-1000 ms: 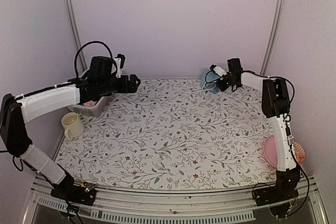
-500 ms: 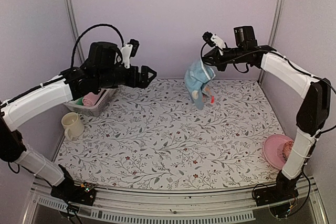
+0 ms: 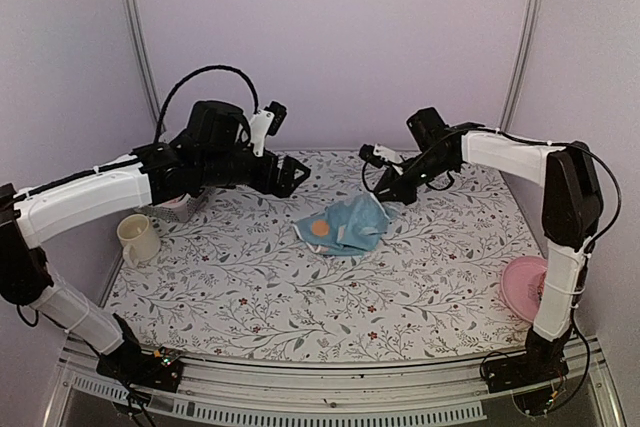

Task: Roll the towels
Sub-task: Place the towel at the center of the board, then pick up the towel from the center of the board.

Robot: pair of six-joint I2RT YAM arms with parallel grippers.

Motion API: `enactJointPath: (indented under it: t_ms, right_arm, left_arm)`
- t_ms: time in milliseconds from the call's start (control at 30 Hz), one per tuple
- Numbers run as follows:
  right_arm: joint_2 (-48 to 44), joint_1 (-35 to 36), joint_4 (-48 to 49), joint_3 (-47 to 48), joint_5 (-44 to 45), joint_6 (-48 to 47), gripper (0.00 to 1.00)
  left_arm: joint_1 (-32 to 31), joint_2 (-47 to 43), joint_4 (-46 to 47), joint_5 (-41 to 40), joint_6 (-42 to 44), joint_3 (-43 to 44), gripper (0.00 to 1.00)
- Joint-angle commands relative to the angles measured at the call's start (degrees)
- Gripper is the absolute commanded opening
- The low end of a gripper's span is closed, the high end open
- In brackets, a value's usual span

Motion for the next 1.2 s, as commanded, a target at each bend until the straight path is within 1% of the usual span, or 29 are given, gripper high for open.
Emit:
enactJointPath:
  t_ms: [0,33,167,200,267,300,400,500,567,633,667,767,867,967,1067,1167]
  right_arm:
    - [2.93,3.66,-12.42,1.31,-3.89,-11.16,0.02]
    - [3.0,4.84,-13.49,0.98,-4.2,-14.0,0.02]
    - [1.94,8.5,-14.23,-1.55,-4.09,-19.08,0.03]
    - [1.68,9.34,-14.14,-2.19,-3.74,-19.95,0.06]
    - [1.27,10.0,-13.37,-3.18,-2.23,-20.84,0.2]
    - [1.12,10.1,-12.63,-3.72,-1.12,-20.81,0.26]
    - [0.44,10.07,-9.62,-5.91,4.16,-19.66,0.33]
    - [-1.54,10.03,-5.17,-9.89,9.86,-17.72,0.35]
    - [-3.61,9.9,-2.96,-13.02,11.66,-17.35,0.4]
    - [-6.28,9.59,-0.18,-16.58,12.7,-17.1,0.46]
    - [-7.58,9.44,1.36,-18.14,13.21,-17.08,0.47]
    - [-11.08,7.95,5.25,-20.84,14.22,-15.44,0.49]
    - [-12.89,4.62,5.77,-20.2,11.54,-13.72,0.56]
    - [-13.18,1.71,5.84,-19.52,10.41,-11.82,0.62]
    - [-12.57,-0.72,5.97,-18.64,11.7,-10.37,0.65]
    - [-11.93,-3.41,6.21,-17.24,13.17,-7.57,0.66]
  left_arm:
    - [-1.45,3.17,3.99,3.4,0.89,-1.51,0.97]
    - [-1.58,3.9,4.27,4.03,0.9,-1.82,0.97]
    - [-1.88,5.14,5.81,4.85,0.85,-3.52,0.97]
    - [-1.97,5.07,6.33,5.02,0.86,-4.04,0.97]
    - [-2.17,5.09,7.69,5.74,1.01,-5.23,0.97]
    - [-2.36,5.32,7.94,6.14,1.26,-5.33,0.97]
    - [-2.83,6.33,7.95,6.83,1.86,-5.13,0.97]
    - [-3.04,7.34,7.94,7.43,1.89,-4.95,0.97]
    - [-3.22,7.96,7.8,7.3,1.91,-4.79,0.97]
    - [-3.45,8.89,7.01,6.49,1.53,-4.18,0.97]
    - [-3.5,9.51,6.29,5.92,1.21,-3.51,0.97]
    - [-4.41,12.12,2.67,4.28,-0.37,-0.37,0.97]
    - [-6.57,15.69,0.41,2.62,-2.79,3.04,0.97]
    - [-9.13,19.7,1.35,1.89,-6.2,5.2,0.97]
    - [-10.98,25.1,2.95,0.79,-7.7,8.18,0.97]
    - [-12.72,30.87,1.51,-0.24,-7.33,13.78,0.96]
